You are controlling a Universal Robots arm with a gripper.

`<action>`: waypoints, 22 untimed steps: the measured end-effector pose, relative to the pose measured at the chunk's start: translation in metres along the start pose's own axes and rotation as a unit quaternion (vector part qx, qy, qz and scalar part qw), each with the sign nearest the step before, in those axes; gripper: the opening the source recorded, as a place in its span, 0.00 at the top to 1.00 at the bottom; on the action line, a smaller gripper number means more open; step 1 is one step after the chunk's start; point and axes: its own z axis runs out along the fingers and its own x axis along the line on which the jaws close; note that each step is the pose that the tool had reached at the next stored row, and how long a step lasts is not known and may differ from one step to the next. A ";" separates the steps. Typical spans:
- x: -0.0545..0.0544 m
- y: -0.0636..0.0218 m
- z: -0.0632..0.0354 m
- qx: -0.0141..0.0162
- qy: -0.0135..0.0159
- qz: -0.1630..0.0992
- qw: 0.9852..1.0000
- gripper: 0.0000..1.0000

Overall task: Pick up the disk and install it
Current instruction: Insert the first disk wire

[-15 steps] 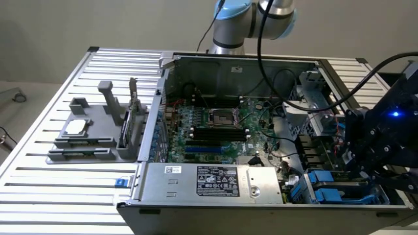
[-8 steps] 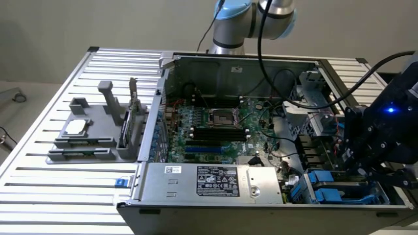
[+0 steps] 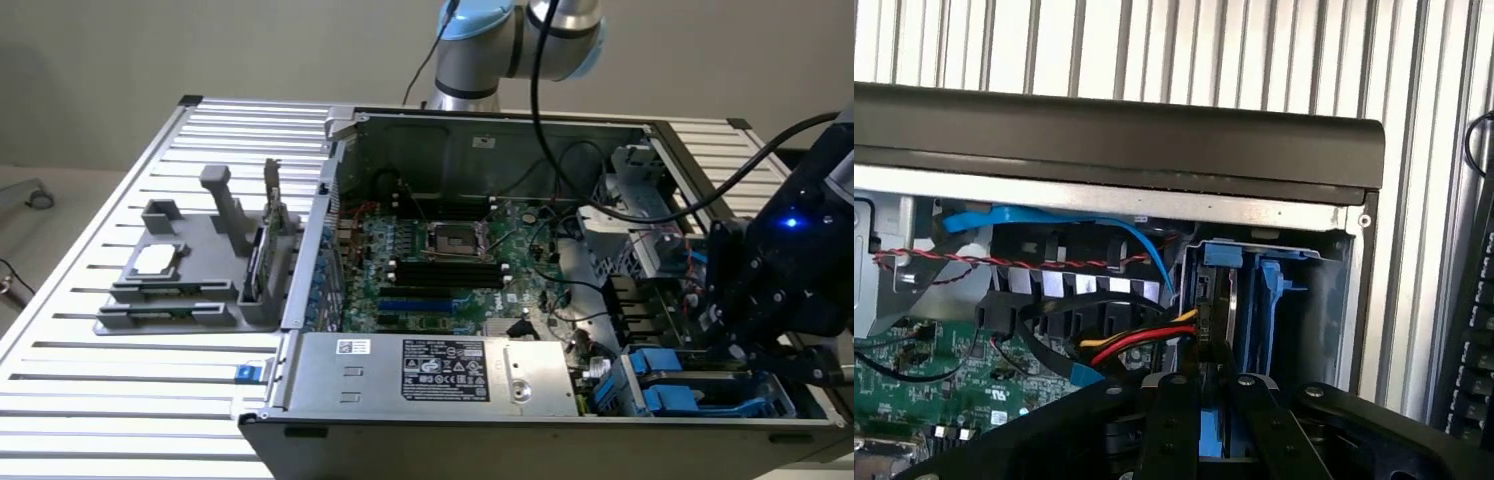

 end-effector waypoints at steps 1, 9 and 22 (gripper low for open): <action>0.000 0.0001 0.0002 0.000 -0.001 0.004 1.000 0.83; 0.003 0.0005 0.0020 -0.001 -0.005 0.030 1.000 0.83; 0.015 0.0051 0.0032 -0.001 -0.029 0.042 0.999 0.83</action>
